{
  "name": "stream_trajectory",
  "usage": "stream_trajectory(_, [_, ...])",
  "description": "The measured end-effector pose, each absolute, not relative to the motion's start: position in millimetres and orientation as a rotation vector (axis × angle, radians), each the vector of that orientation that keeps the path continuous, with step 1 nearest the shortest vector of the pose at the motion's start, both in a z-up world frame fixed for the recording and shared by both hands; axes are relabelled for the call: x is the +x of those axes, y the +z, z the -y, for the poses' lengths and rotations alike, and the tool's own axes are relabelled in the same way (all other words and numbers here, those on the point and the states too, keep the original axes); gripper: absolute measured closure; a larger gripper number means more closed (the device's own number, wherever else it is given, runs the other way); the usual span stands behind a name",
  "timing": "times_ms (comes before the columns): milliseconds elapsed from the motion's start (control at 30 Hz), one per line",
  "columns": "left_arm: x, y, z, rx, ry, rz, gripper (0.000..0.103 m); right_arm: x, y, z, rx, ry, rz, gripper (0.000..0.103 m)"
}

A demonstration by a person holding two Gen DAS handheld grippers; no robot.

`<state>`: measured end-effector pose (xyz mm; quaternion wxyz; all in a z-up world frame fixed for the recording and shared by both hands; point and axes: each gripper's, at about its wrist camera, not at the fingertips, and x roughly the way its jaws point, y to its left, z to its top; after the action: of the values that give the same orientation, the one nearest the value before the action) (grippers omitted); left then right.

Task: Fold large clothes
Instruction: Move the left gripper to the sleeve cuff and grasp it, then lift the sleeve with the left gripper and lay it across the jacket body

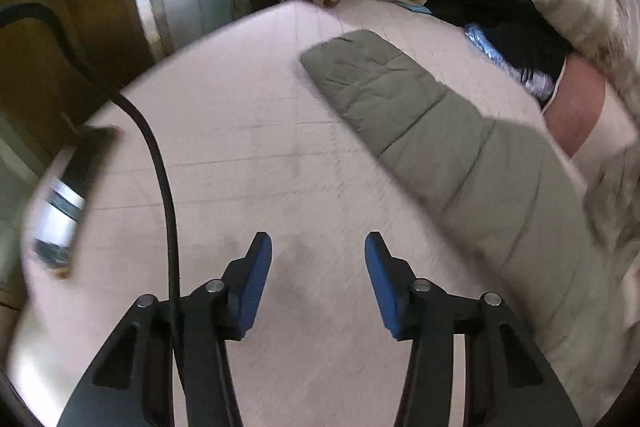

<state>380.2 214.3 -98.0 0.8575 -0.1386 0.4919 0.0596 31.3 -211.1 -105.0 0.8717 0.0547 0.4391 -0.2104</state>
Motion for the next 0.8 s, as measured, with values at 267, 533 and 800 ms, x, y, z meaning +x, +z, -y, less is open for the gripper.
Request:
stream_trajectory(267, [448.3, -137.5, -230.5, -0.626, -0.001, -1.036, 0.048, 43.6, -120.7, 216.7, 0.118, -0.44, -0.941, 0.0])
stream_trajectory(533, [494.3, -143.8, -226.4, -0.757, -0.038, -1.0, 0.034, 55.3, -124.9, 216.0, 0.098, -0.439, -0.935, 0.0])
stream_trajectory(800, [498.3, -103.7, -176.8, -0.543, -0.027, -1.044, 0.095, 59.5, -129.1, 217.8, 0.098, -0.438, -0.936, 0.0])
